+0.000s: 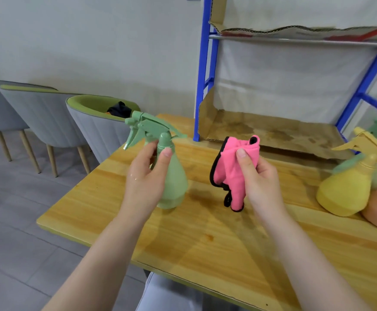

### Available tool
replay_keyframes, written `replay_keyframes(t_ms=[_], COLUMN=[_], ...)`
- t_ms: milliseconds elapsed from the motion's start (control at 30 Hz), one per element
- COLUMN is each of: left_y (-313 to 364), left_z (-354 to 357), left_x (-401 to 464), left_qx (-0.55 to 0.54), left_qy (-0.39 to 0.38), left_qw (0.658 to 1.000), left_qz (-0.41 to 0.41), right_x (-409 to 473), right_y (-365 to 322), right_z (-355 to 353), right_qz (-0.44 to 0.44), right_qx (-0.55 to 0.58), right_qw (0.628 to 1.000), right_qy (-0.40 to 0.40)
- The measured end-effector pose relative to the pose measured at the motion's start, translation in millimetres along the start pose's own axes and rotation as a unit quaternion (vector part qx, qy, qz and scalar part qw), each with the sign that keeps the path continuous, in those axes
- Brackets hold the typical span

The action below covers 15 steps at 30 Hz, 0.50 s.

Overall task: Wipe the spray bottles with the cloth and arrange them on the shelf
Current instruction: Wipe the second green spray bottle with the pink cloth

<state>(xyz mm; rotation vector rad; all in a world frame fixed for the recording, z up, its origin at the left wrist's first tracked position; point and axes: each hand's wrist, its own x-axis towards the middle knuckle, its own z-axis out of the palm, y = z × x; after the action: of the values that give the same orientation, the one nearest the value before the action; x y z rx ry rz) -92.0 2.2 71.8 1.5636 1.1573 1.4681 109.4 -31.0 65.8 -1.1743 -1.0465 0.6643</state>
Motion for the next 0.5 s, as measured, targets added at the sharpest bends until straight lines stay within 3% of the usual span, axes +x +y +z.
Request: replay_keyframes(t_ms=[333,500], left_y=[22.2,17.8], left_z=[104.9,147.9], left_x=[30.1,48.2], left_qx=[-0.104,-0.116], left_qy=[-0.210,-0.268], left_qw=[0.971,0.955], left_qz=[0.050,0.055], right_x=[21.2,32.2], right_y=[-2.1,12.7], right_z=[-59.8,-77.0], right_qz=[0.000,-0.031], right_qx=[-0.024,-0.030], right_qw=[0.999,0.999], right_qy=[0.025,0.006])
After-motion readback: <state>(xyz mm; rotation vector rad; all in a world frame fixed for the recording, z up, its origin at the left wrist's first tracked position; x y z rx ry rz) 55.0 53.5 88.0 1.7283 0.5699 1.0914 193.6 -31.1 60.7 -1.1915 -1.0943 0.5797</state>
